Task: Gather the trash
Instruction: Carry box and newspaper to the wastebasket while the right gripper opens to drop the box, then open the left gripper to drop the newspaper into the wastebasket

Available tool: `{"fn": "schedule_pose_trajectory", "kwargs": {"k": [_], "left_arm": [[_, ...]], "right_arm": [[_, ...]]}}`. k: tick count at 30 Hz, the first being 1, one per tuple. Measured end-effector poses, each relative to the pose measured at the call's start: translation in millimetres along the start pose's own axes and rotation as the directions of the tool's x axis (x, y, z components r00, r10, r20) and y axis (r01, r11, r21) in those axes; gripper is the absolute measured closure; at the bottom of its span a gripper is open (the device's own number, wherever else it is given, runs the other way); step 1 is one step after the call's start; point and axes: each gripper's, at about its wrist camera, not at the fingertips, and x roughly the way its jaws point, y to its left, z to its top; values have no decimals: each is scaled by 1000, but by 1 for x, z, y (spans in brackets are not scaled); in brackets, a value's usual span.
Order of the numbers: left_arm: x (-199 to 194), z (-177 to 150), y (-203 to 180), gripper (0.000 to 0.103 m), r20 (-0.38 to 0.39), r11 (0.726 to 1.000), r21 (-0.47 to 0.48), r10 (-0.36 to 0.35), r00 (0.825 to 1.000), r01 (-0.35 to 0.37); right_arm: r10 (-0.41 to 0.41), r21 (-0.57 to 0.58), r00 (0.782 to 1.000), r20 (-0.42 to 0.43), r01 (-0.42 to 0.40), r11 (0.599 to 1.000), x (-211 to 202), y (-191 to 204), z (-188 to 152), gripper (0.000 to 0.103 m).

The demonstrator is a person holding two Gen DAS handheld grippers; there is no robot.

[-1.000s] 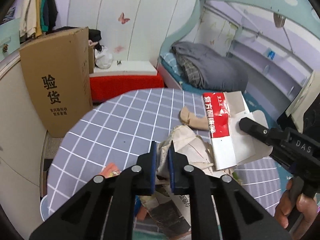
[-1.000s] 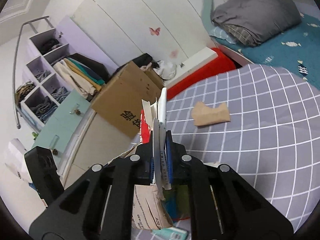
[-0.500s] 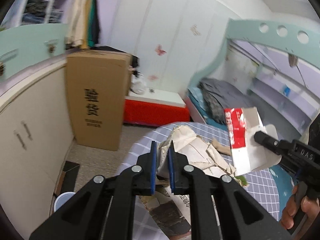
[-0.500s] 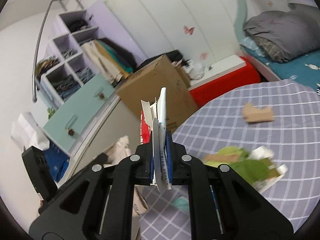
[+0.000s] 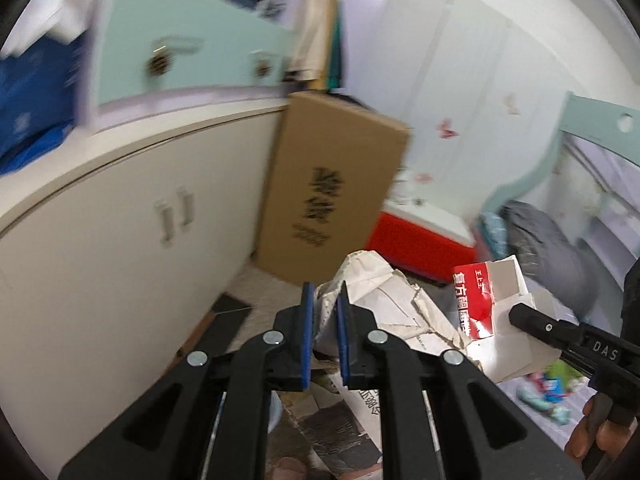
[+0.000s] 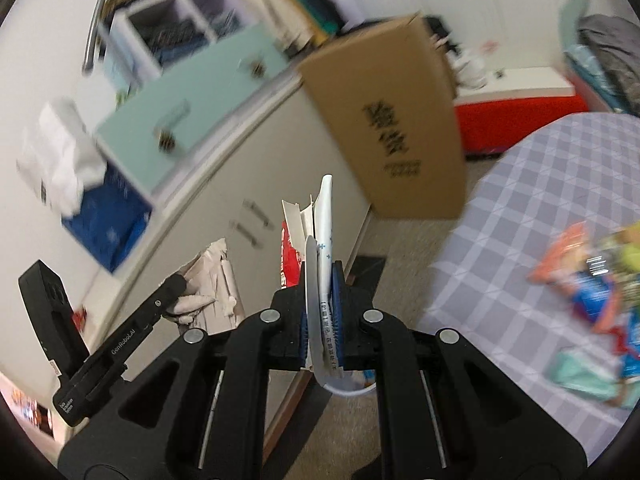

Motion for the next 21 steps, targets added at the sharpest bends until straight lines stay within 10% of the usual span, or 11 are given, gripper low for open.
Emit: {"fn": "schedule_pose_trajectory", "kwargs": {"k": [12, 14, 15, 21], "left_arm": [[53, -43, 132, 93, -113, 949, -108, 284, 952, -296], [62, -49, 145, 93, -136, 935, -108, 322, 937, -338], [67, -52, 150, 93, -145, 931, -104, 335, 931, -351], [90, -71, 169, 93, -194, 916, -108, 362, 912, -387]], "right_arm": [[-89, -143, 977, -195, 61, 988, 168, 51, -59, 91], [-123, -154, 971, -204, 93, 984, 189, 48, -66, 69], [-139, -151, 968, -209, 108, 983, 199, 44, -71, 39], [-156, -169, 956, -249, 115, 979, 216, 32, -91, 34]]}}
